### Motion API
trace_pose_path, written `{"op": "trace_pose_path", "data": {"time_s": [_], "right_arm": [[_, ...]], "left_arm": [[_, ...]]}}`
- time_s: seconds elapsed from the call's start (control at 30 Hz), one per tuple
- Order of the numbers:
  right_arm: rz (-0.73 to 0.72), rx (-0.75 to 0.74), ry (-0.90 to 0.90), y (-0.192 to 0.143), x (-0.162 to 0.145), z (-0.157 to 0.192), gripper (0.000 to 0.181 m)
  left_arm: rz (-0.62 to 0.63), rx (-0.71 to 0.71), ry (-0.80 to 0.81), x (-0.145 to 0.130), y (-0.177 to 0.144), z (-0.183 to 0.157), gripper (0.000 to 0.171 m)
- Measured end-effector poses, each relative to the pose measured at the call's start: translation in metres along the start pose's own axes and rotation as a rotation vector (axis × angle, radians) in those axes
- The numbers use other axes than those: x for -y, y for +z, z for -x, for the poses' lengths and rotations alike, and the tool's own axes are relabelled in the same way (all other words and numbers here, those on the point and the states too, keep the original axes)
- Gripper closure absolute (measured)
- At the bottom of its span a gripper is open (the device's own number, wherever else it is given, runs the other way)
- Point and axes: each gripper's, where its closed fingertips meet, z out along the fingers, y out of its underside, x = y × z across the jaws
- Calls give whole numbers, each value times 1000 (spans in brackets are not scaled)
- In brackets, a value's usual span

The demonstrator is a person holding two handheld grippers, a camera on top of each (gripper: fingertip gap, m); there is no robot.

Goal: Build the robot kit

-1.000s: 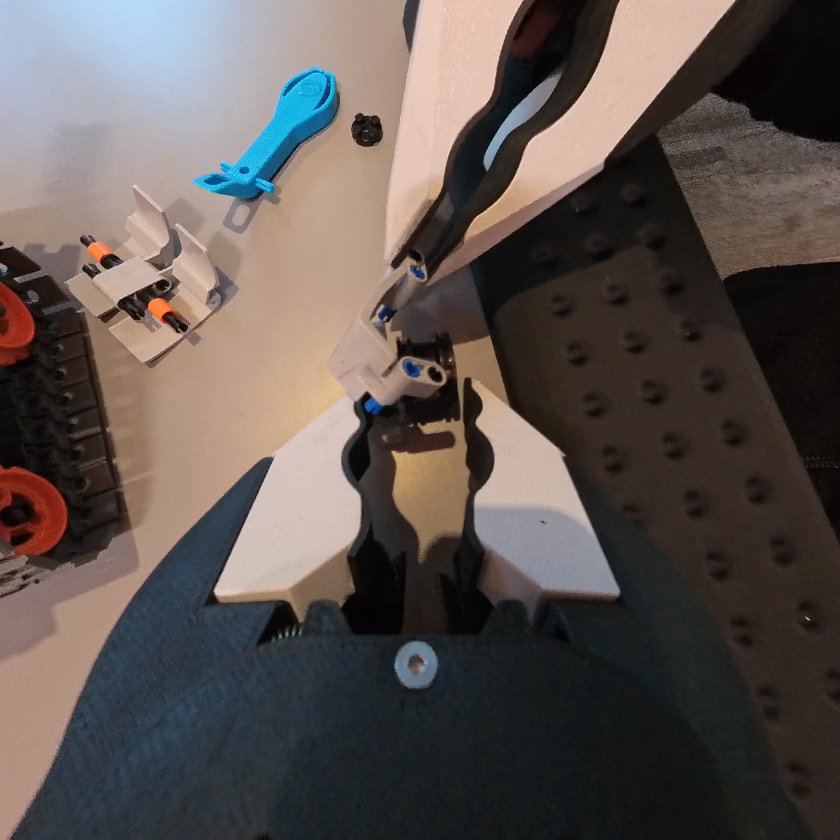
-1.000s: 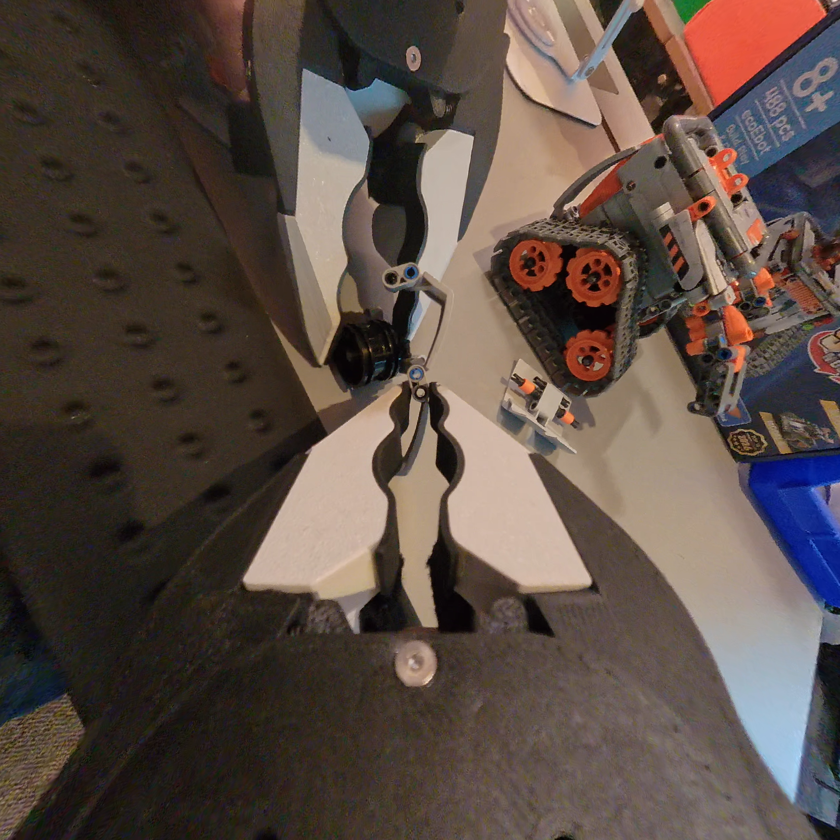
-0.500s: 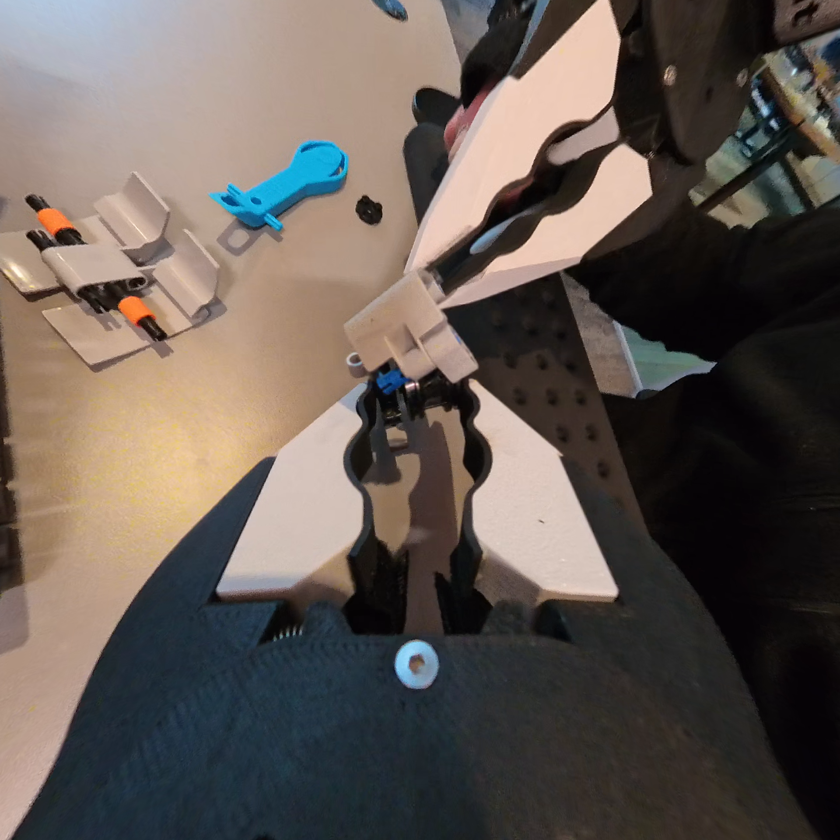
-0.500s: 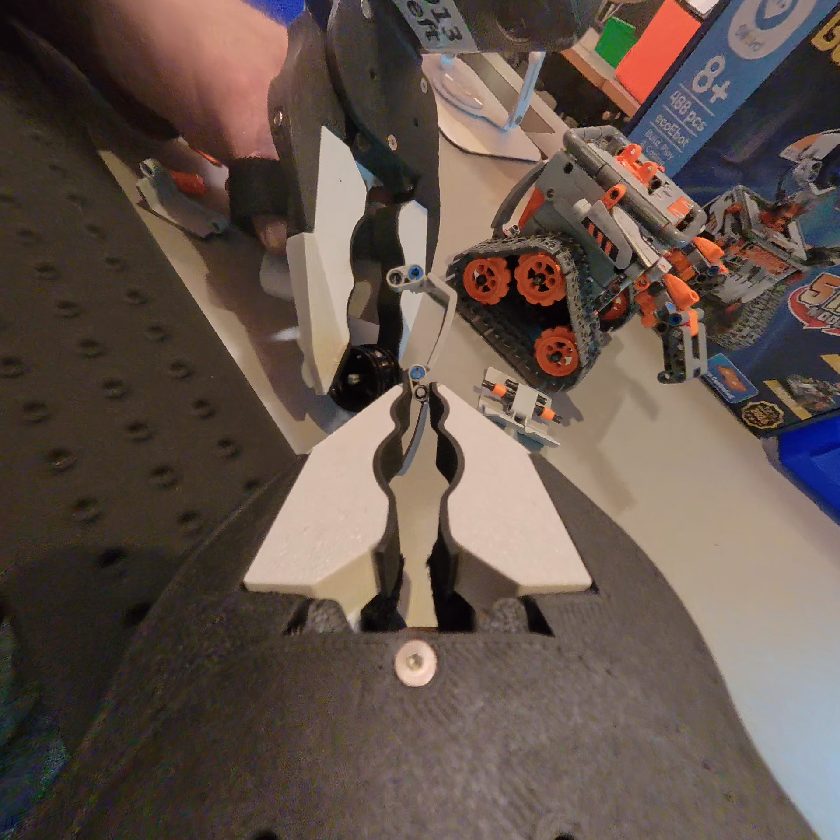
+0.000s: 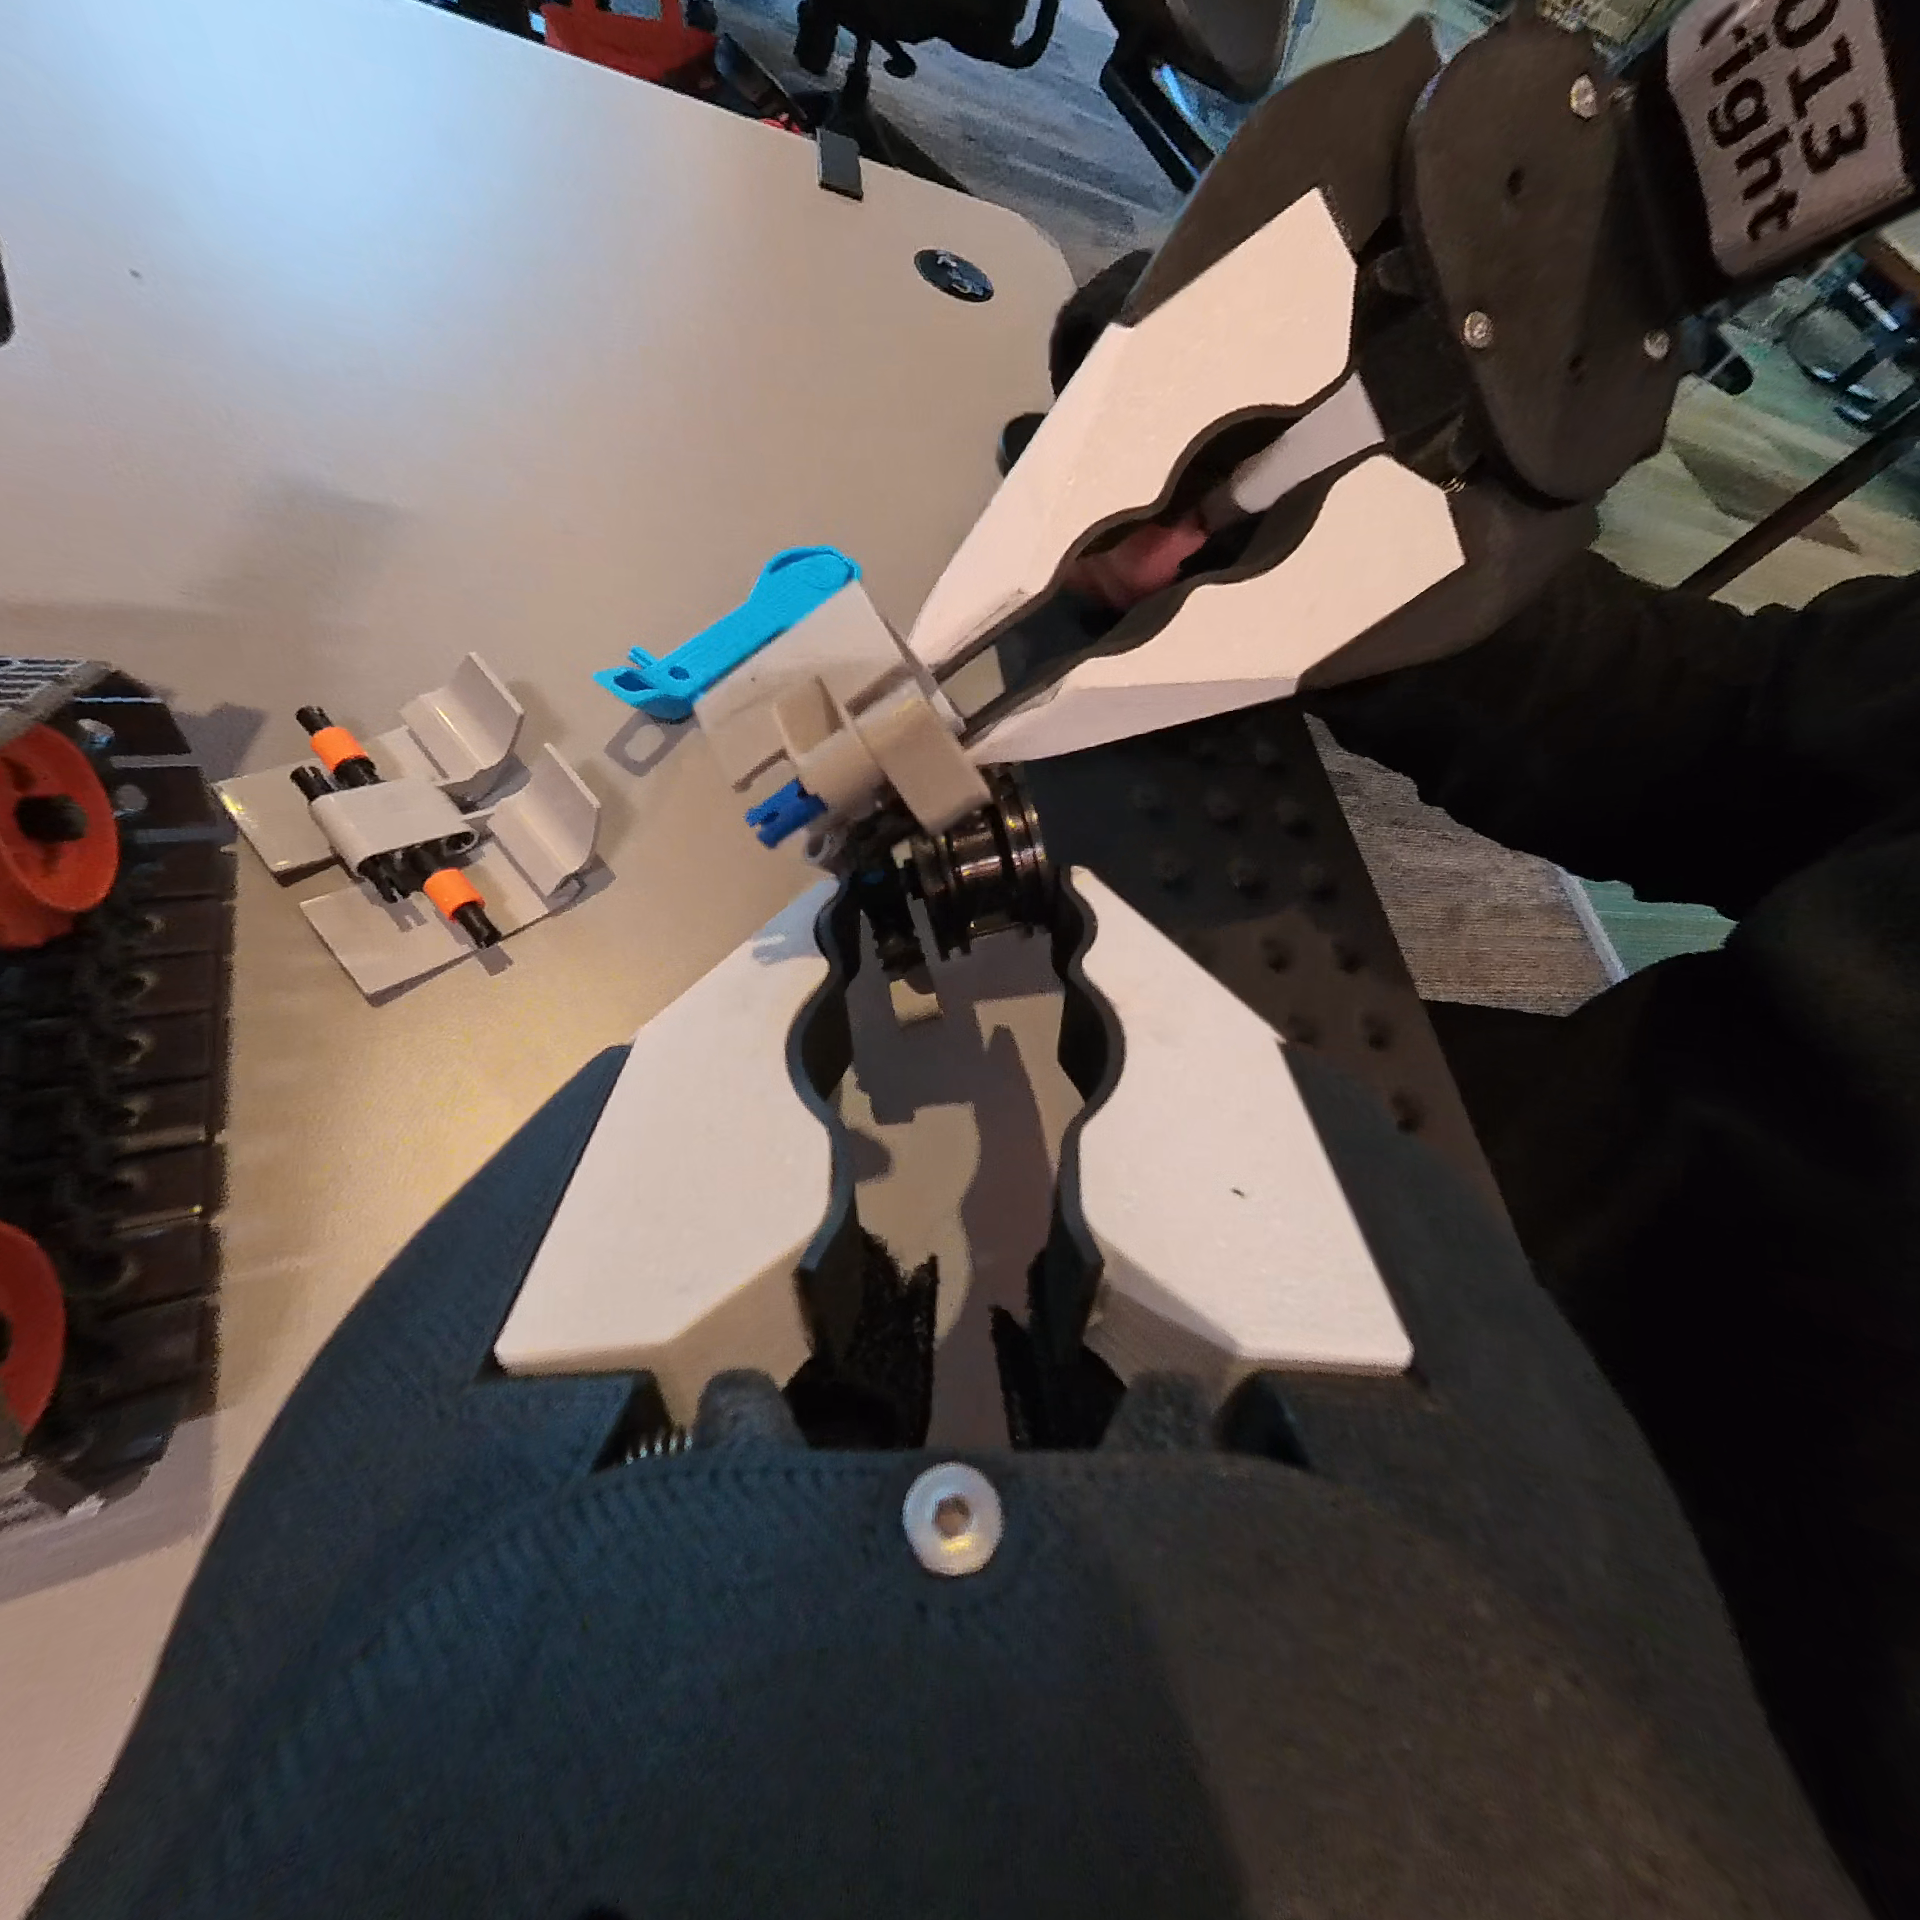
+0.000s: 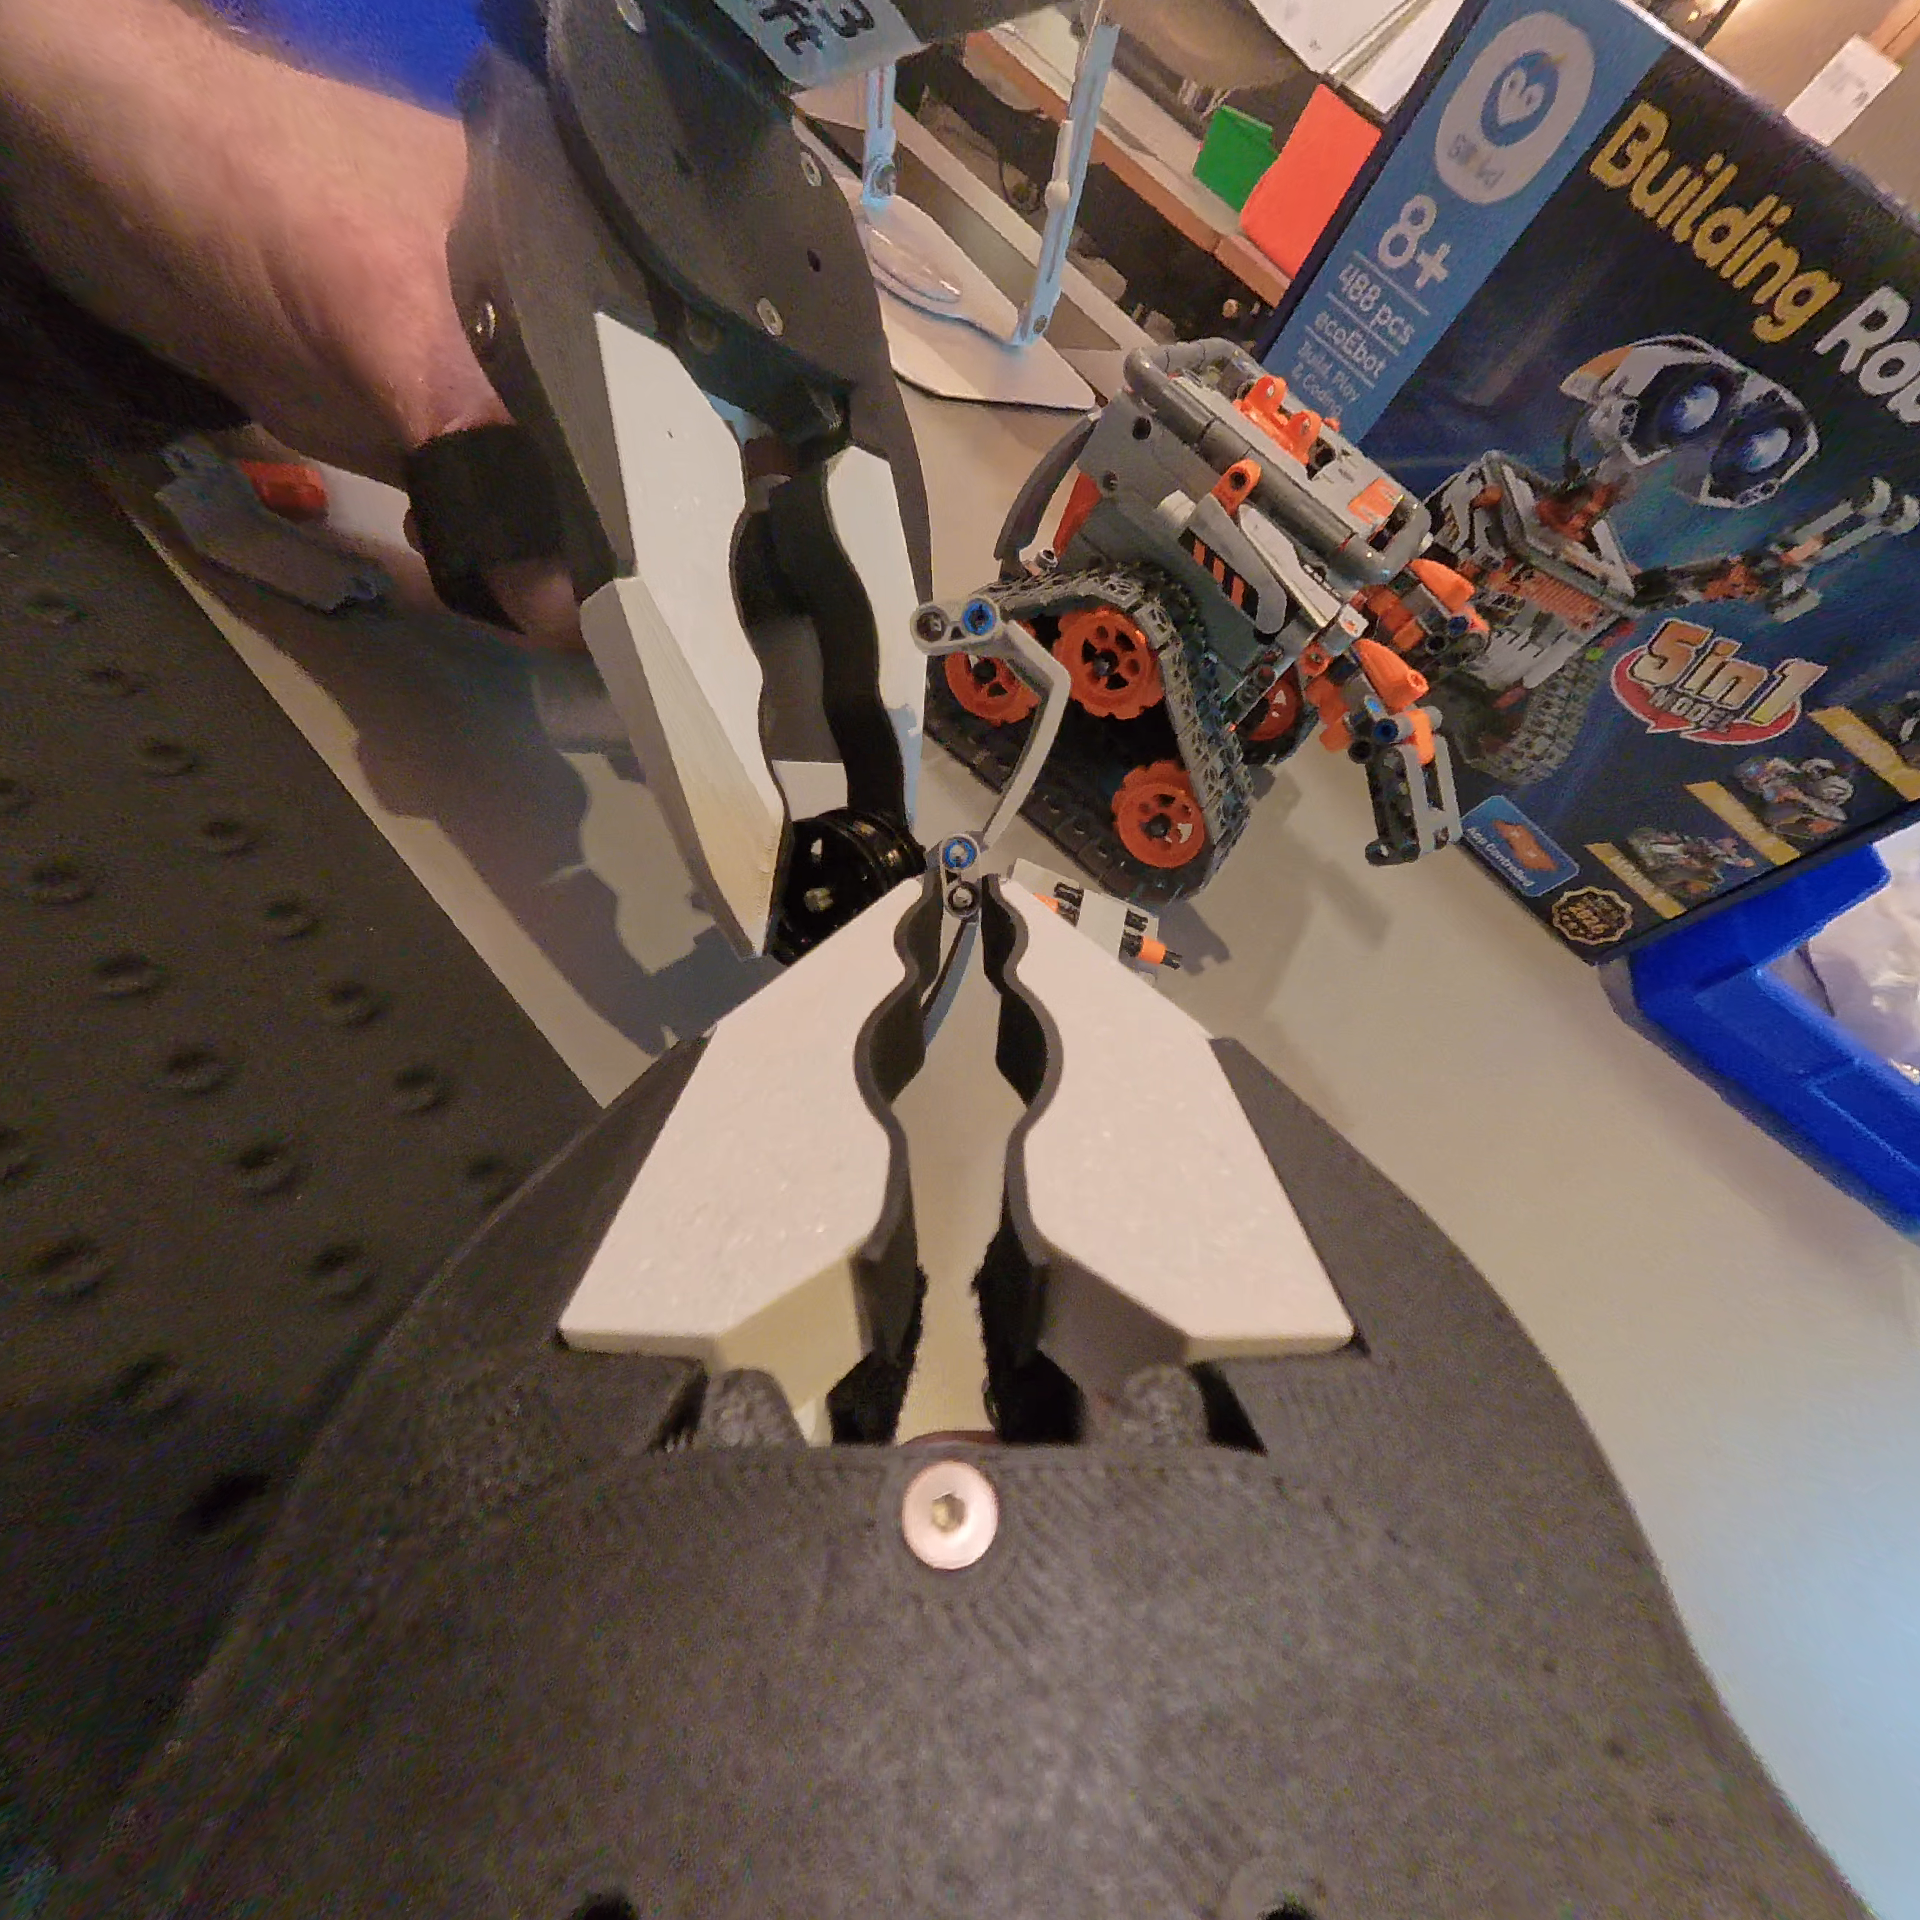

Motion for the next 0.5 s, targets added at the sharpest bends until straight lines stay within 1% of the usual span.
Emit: {"op": "trace_pose_path", "data": {"time_s": [0.07, 0.23, 0.37, 0.5], "right_arm": [[-3, 9, 12, 0, 0, 0, 177], [21, 23, 46, 1, -5, -1, 177], [50, 37, 69, 2, -8, -1, 177], [83, 42, 82, 6, -14, -1, 177]], "left_arm": [[-1, 13, 16, 0, 0, 1, 137], [44, 141, 167, -3, 2, 9, 137], [140, 319, 387, -9, 3, 20, 138], [200, 397, 453, -14, 4, 27, 138]]}}
